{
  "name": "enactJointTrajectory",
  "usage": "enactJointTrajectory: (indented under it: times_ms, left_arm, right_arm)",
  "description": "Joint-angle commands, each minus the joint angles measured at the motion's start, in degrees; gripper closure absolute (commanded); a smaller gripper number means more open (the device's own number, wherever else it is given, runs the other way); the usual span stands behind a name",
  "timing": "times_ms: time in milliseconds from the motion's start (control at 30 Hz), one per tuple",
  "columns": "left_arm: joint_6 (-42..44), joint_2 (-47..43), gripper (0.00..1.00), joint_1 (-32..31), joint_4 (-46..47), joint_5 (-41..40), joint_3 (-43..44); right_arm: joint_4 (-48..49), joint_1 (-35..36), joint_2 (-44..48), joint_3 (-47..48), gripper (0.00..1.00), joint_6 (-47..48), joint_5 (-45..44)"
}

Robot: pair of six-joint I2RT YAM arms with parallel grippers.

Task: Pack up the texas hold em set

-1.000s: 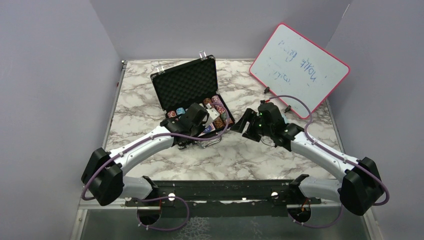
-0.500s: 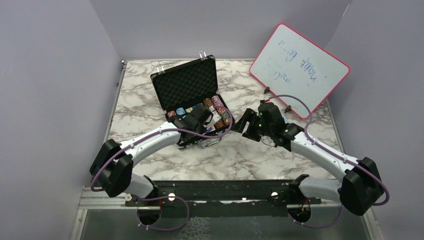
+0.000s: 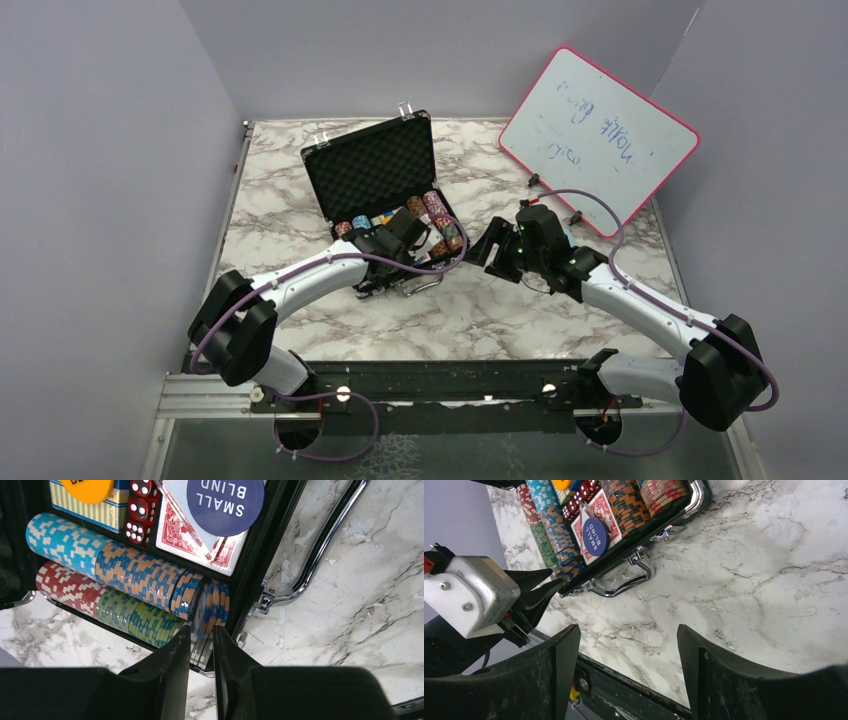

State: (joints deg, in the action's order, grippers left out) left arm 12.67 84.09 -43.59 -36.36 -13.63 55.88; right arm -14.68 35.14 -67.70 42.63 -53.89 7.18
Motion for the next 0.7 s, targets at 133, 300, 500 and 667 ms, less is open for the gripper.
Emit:
enactJointTrajectory:
  times_ms: [133, 300, 500, 667]
  left_arm:
    - [-1.4, -0.2, 0.65, -0.1, -1.2, -2.1, 2.7]
    - [-1.1, -0.8, 0.59, -0.1, -2.1, 0.7, 2.6]
    - [-1.1, 0.7, 0.46, -0.1, -2.1, -0.1, 2.0]
    - [-1.8, 2.6, 0.41, -0.1, -2.0, -2.4, 2.8]
  right_arm:
    - [0.4, -0.4, 1.2, 0.4, 0.27, 1.3, 0.9]
    - [0.4, -0.4, 1.3, 0.6, 0.27, 1.5, 0.8]
    - [0.4, -0.4, 1.0, 0.7, 0.27, 1.7, 0.8]
    - [0.2, -0.4, 1.0, 0.9, 0.27, 2.0, 0.8]
